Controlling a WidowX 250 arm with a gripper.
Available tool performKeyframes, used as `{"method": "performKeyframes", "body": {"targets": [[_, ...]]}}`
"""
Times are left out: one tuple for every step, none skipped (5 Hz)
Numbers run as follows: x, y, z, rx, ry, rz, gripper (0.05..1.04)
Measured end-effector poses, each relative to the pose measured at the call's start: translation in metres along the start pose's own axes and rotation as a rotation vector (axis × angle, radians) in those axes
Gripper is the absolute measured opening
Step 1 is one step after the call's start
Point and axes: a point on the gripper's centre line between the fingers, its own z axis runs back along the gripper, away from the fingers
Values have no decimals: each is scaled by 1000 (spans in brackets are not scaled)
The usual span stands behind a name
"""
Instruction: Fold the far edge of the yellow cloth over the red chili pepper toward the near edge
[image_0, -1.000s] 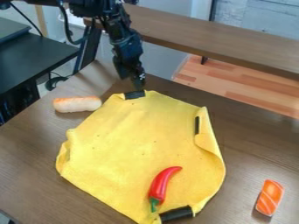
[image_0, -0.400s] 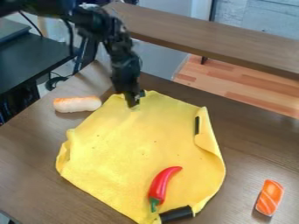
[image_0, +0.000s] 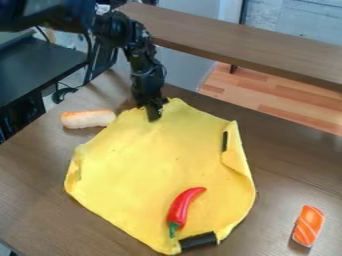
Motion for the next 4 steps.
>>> {"method": "performKeyframes", "body": {"targets": [[0,-2,-1,-9,0,0,400],[-12,-20,5,-72,-13,-18,181],[-25,-42,30,-136,-56,-47,84],[-38,-73,64,-165,-111,-104,69]]}}
